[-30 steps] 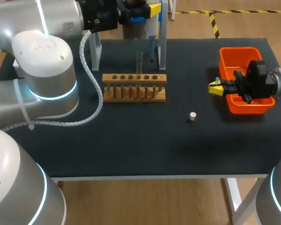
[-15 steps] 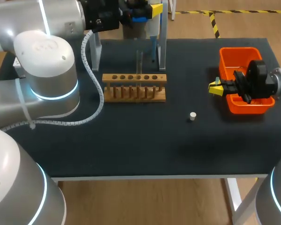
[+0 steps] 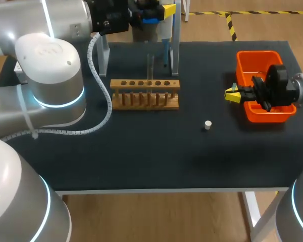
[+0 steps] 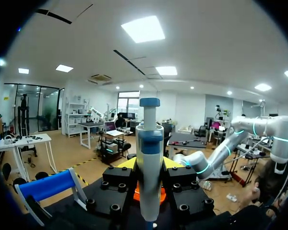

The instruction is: Invert the test tube, pick up the pipette, mount the tip to pipette, aspirate from beaker and dispense into the tube, eject the tip, return the pipette, and cap with the stopper.

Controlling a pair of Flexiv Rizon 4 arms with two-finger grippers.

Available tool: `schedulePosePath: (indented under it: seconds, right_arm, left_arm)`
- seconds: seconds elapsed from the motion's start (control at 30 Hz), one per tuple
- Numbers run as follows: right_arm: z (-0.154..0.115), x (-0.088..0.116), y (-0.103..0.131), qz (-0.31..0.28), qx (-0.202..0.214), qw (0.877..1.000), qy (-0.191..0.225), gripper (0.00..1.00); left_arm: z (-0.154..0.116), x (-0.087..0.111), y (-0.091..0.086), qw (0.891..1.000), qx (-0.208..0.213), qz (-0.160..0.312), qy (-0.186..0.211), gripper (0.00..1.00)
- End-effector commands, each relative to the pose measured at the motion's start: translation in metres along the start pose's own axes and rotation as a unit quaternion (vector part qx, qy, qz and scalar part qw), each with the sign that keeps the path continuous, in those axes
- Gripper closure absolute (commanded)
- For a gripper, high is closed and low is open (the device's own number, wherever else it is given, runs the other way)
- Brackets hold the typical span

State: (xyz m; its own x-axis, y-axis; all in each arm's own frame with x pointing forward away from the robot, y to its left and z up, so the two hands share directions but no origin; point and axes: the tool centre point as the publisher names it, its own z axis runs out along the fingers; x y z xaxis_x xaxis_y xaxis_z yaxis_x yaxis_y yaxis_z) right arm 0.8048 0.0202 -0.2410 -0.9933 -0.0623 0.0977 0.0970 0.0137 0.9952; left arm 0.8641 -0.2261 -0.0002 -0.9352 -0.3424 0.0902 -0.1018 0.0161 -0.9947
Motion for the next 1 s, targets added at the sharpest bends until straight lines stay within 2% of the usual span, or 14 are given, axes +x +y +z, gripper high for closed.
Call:
schedulePosePath:
  seconds: [0.03, 0.6, 1.0]
  right_arm:
    - [-0.001, 0.001, 0.000, 0.000, 0.001, 1.000, 0.000, 1.00]
    - [-0.001, 0.001, 0.000, 0.000, 0.001, 1.000, 0.000, 1.00]
    - [0.040, -0.016, 0.009, 0.002, 0.015, 1.000, -0.001, 1.00]
  left_arm:
    - [0.001, 0.000, 0.000, 1.000, 0.001, 0.000, 0.000, 1.00]
    - [0.001, 0.000, 0.000, 1.000, 0.001, 0.000, 0.000, 1.00]
    - [0.001, 0.000, 0.000, 1.000, 0.001, 0.000, 0.000, 1.00]
